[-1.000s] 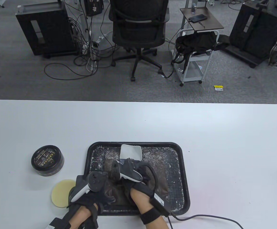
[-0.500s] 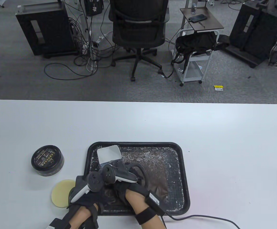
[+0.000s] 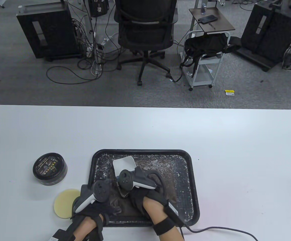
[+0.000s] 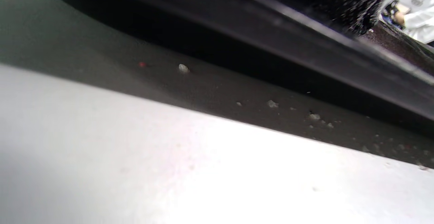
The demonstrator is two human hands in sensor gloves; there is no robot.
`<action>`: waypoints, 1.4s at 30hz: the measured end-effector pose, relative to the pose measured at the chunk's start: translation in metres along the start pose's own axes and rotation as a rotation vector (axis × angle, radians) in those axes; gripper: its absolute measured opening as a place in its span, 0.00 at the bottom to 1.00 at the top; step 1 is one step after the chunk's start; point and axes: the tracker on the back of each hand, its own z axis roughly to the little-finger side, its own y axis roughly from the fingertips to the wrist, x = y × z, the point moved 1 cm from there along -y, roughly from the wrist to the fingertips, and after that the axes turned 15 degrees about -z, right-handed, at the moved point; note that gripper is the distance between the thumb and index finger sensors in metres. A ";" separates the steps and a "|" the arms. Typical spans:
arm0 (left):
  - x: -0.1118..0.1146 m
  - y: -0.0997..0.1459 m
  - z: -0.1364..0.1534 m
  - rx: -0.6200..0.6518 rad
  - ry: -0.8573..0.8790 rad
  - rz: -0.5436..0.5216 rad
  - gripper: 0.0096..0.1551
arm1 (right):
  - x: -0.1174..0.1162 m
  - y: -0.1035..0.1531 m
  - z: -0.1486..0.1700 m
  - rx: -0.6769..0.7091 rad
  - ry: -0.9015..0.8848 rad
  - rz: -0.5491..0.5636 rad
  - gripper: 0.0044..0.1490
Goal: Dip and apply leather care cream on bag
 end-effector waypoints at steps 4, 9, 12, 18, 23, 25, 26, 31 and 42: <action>0.000 0.000 0.000 0.001 0.000 -0.001 0.65 | -0.003 0.011 0.014 -0.038 0.043 -0.001 0.37; 0.000 0.000 0.000 0.000 -0.006 -0.004 0.64 | -0.011 0.027 0.040 -0.109 0.060 0.000 0.37; 0.001 0.000 -0.001 -0.001 -0.009 -0.005 0.64 | -0.016 0.038 0.058 -0.150 0.052 0.005 0.36; 0.001 0.000 -0.001 -0.002 -0.015 -0.010 0.63 | -0.019 0.054 0.090 -0.264 -0.055 -0.035 0.37; 0.001 0.000 -0.001 -0.003 -0.016 -0.012 0.63 | -0.023 0.063 0.106 -0.286 -0.147 -0.043 0.37; 0.002 0.000 -0.001 -0.002 -0.013 -0.013 0.63 | -0.023 0.063 0.103 -0.282 -0.142 -0.028 0.37; 0.002 0.000 -0.001 -0.001 -0.011 -0.015 0.63 | -0.023 0.062 0.101 -0.285 -0.137 -0.026 0.37; 0.002 0.000 0.000 0.004 -0.004 -0.019 0.63 | -0.023 0.057 0.073 -0.285 -0.044 0.008 0.38; 0.003 0.001 0.000 0.007 0.002 -0.018 0.63 | -0.019 0.038 0.005 -0.163 0.053 0.065 0.38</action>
